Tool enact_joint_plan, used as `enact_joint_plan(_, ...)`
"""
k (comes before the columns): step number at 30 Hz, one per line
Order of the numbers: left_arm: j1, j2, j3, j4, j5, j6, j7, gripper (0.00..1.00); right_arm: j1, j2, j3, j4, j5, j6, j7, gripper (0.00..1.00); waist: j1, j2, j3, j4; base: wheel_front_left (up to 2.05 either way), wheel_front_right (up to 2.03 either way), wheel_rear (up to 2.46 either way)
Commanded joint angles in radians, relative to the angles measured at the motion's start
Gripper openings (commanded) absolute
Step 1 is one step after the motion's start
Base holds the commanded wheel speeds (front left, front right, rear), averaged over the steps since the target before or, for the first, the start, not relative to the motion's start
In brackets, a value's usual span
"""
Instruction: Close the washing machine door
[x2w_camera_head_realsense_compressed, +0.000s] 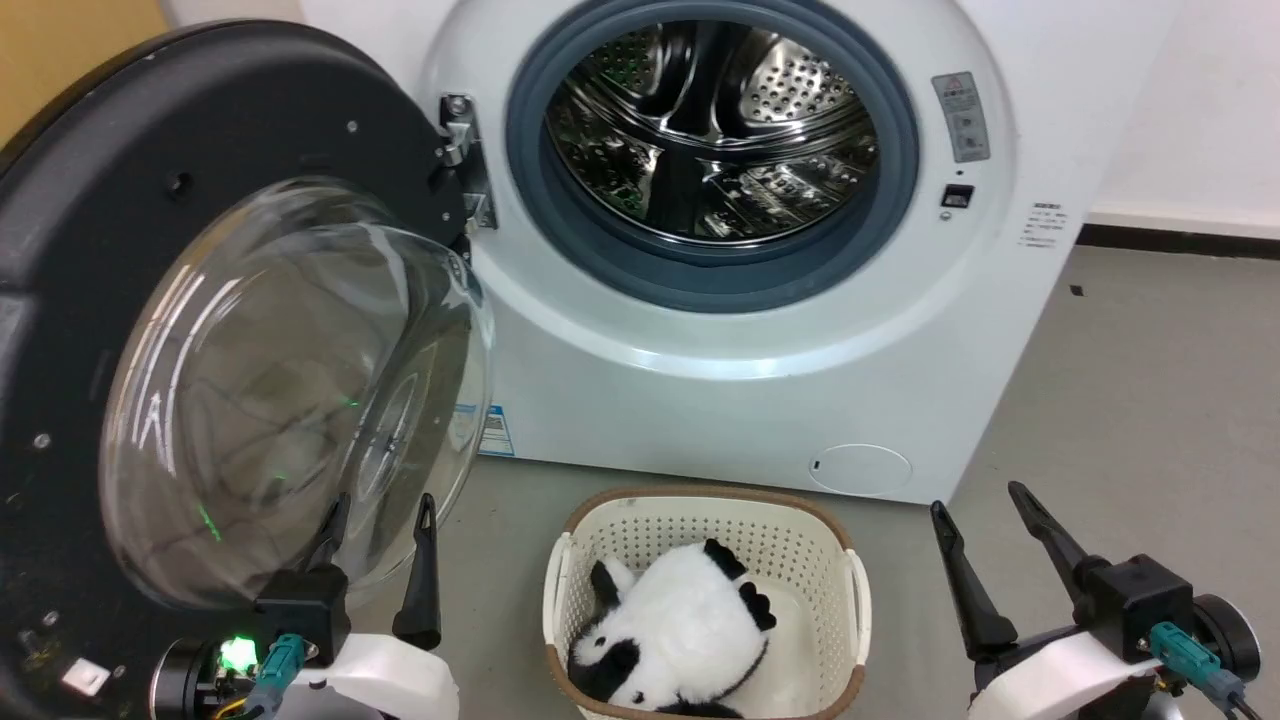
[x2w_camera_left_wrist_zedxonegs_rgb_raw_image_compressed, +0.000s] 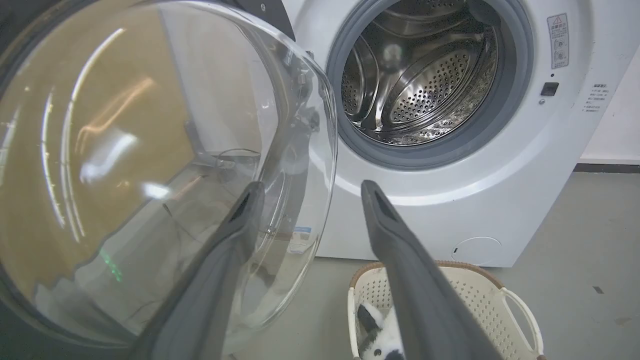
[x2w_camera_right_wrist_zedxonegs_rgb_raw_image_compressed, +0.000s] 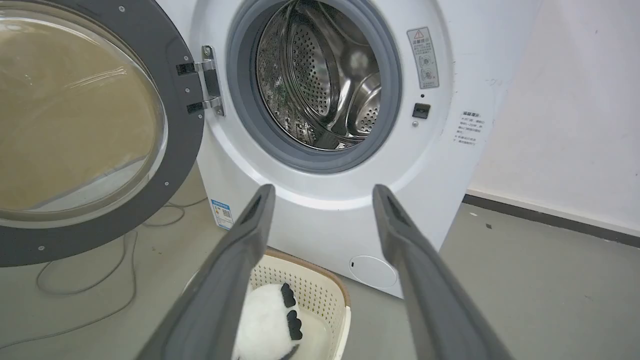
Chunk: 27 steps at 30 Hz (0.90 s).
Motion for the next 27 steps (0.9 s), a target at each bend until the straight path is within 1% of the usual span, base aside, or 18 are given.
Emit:
enact_joint_plan(1, 0.012, 0.000, 0.001, -0.007, -0.009, -0.003, -0.012, 1.00, 0.013, 0.001, 0.005, -0.006, 0.007, 0.000, -0.013, 1.00, 0.0000, 0.0000, -0.003, 0.011, 0.00, 0.00, 0.00)
enact_joint_plan(18, 0.036, 0.001, 0.012, -0.024, -0.012, -0.005, -0.048, 1.00, 0.023, 0.002, 0.040, -0.004, 0.034, 0.000, -0.048, 1.00, 0.0000, 0.0000, -0.018, 0.123, 0.00, 0.00, 0.00)
enact_joint_plan(27, 0.056, 0.001, 0.030, -0.054, -0.023, 0.008, -0.067, 1.00, 0.001, 0.002, 0.081, 0.010, 0.041, 0.000, -0.067, 1.00, 0.0000, 0.0000, -0.010, 0.168, 0.00, 0.00, 0.00)
